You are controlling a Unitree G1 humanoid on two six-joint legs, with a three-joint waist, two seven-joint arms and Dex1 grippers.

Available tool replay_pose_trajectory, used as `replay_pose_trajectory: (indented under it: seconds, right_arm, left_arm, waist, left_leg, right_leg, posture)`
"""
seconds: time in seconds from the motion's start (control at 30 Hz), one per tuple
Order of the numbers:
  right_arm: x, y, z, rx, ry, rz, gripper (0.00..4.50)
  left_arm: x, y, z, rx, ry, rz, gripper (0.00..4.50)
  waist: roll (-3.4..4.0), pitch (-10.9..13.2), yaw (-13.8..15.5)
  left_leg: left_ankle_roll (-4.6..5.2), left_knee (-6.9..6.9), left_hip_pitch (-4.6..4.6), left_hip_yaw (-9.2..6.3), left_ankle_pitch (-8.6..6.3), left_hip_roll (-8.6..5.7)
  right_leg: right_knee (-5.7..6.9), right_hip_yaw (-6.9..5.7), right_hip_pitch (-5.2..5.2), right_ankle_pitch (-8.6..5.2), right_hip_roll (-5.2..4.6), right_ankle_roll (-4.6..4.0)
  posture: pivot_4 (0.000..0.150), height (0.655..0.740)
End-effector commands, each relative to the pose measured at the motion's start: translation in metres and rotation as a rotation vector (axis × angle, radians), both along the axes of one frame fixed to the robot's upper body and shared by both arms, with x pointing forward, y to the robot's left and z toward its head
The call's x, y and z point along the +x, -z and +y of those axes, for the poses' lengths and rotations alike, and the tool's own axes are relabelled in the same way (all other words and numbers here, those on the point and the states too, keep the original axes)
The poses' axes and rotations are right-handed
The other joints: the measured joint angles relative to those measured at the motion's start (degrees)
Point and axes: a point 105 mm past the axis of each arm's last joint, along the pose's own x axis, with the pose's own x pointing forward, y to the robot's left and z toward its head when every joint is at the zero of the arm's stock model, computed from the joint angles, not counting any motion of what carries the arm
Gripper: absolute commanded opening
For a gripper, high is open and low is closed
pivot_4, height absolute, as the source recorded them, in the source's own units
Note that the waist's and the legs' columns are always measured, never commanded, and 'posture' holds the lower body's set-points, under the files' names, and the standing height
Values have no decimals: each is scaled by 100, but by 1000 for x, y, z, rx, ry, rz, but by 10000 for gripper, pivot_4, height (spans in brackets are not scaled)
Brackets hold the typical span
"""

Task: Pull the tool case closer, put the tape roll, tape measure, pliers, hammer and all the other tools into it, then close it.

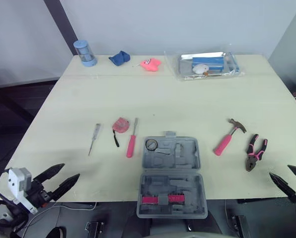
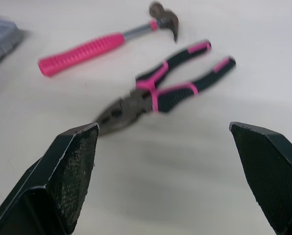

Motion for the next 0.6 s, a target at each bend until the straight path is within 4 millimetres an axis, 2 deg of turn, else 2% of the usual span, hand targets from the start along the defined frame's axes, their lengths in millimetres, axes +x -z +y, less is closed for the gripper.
replay_pose_trajectory:
  seconds: [0.03, 0.23, 0.4, 0.6]
  right_arm:
    - [5, -15, 6, -7, -44, -33, 44842]
    - [17, -32, 29, 11, -175, -73, 44842]
    - [26, -52, 59, 20, -328, -134, 44842]
    - [29, -66, 93, 28, -512, -169, 44842]
  left_arm:
    - [1, -15, -4, 4, 9, -51, 45000]
    - [17, -25, -15, 43, 8, -96, 45000]
    - [34, -23, -36, 46, -52, -84, 45000]
    - [58, -22, -50, 66, -177, -86, 45000]
  waist:
    - [0, -1, 4]
    - [1, -1, 9]
    - [2, -1, 18]
    - [-1, -2, 90]
  left_leg:
    - [0, 0, 0, 0, 0, 0]
    - [0, 0, 0, 1, 0, 0]
    - [0, 4, 0, 0, 0, 0]
    - [0, 8, -2, -3, 0, 0]
  right_leg:
    - [0, 0, 0, 0, 0, 0]
    - [0, 0, 0, 0, 0, 0]
    - [0, 1, 3, 1, 0, 2]
    - [1, -2, 3, 2, 0, 2]
  posture:
    - [1500, 7400]
    - [1500, 7400]
    - [1500, 7400]
    - [1500, 7400]
